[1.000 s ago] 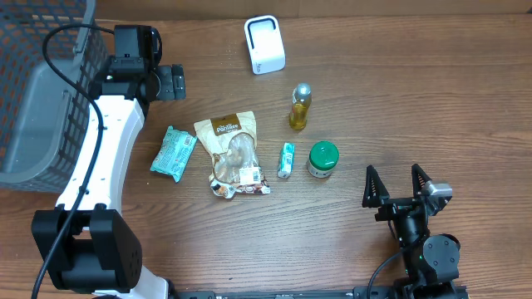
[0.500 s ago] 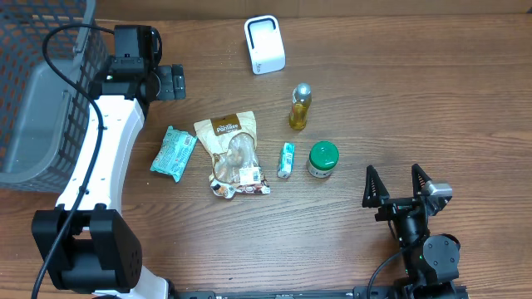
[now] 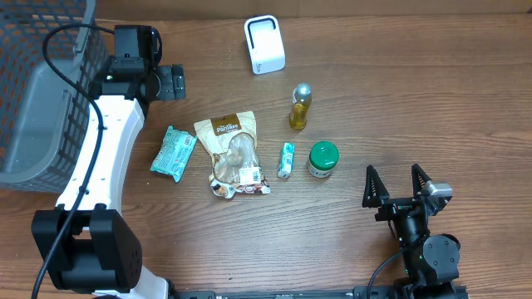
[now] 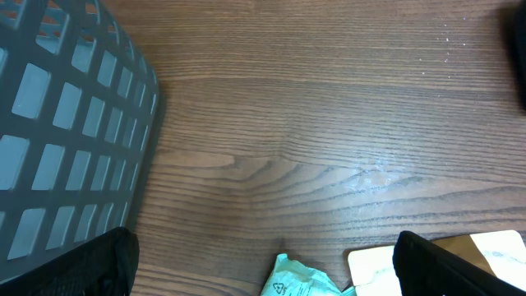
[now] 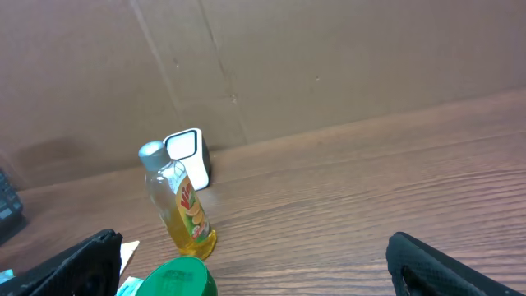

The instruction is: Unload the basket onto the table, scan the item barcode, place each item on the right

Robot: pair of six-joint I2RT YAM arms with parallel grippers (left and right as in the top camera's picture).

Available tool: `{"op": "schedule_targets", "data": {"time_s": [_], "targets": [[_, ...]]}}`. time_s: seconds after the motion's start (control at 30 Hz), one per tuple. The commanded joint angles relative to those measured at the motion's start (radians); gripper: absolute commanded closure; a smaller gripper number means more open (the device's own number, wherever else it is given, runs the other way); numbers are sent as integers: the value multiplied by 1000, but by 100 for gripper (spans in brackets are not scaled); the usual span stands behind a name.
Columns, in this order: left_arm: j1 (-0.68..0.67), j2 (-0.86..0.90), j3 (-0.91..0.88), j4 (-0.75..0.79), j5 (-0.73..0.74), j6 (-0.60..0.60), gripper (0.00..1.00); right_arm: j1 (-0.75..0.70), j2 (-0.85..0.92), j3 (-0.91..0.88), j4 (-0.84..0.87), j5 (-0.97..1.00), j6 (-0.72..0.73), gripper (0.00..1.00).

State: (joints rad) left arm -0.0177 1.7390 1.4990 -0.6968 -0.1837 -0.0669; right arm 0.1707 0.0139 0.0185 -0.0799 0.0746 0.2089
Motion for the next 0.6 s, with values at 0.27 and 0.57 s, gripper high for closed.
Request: {"op": "schedule_targets", "data": {"time_s": [0.27,0.57], "targets": [[4,-18,20,-3,-6,23,0,-3,-10,-11,3,-5,-5,0],[-2,-18,20,-3,-6,23,0,-3,-10,-11,3,-6,-4,0]]}}
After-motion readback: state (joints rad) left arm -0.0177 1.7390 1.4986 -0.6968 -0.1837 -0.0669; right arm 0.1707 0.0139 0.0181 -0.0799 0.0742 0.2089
